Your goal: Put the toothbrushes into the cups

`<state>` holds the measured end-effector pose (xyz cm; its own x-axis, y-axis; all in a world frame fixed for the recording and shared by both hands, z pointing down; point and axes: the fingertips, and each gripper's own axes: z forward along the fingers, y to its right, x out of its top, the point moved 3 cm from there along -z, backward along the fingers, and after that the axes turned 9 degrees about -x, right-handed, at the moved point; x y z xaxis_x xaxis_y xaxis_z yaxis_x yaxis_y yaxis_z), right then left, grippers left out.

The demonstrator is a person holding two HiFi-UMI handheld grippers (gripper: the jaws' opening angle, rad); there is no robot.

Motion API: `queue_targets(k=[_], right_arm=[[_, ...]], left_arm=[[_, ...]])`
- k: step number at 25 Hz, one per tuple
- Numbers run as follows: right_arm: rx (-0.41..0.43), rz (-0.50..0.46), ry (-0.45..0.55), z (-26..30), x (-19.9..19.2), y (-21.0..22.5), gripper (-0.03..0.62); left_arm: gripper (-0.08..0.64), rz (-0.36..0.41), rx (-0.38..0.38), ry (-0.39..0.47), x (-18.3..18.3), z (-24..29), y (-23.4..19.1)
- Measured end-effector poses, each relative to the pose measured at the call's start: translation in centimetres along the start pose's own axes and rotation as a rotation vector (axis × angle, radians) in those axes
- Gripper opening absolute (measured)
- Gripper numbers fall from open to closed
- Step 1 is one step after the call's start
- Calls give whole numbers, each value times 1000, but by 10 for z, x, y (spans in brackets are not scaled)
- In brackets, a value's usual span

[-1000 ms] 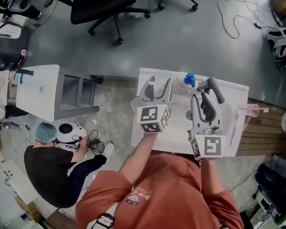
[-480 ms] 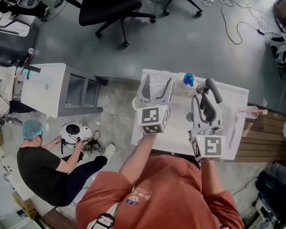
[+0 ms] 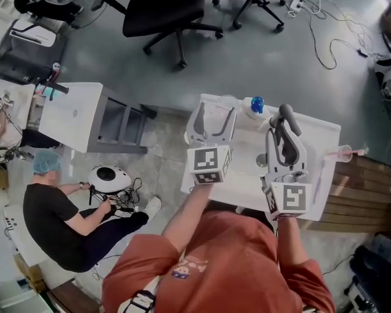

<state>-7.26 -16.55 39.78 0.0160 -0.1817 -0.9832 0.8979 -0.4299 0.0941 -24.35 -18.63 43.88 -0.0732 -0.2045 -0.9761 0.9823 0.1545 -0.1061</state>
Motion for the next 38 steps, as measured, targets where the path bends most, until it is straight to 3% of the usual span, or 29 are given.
queue_targets(k=[10, 24, 27, 31, 38], right_arm=[[3, 2, 75, -53, 8, 34, 114], [-126, 47, 126, -138, 16, 113, 114], [-161, 55, 127, -157, 14, 133, 114], [-201, 51, 132, -189, 10, 163, 114], [-268, 50, 149, -237, 5, 205, 114]], left_arm=[[347, 93, -19, 32, 17, -35, 55], [337, 202, -148, 15, 13, -60, 175], [291, 242, -171, -5, 8, -63, 199], [223, 204, -223, 24, 2, -68, 242], [89, 209, -312, 57, -7, -75, 307]])
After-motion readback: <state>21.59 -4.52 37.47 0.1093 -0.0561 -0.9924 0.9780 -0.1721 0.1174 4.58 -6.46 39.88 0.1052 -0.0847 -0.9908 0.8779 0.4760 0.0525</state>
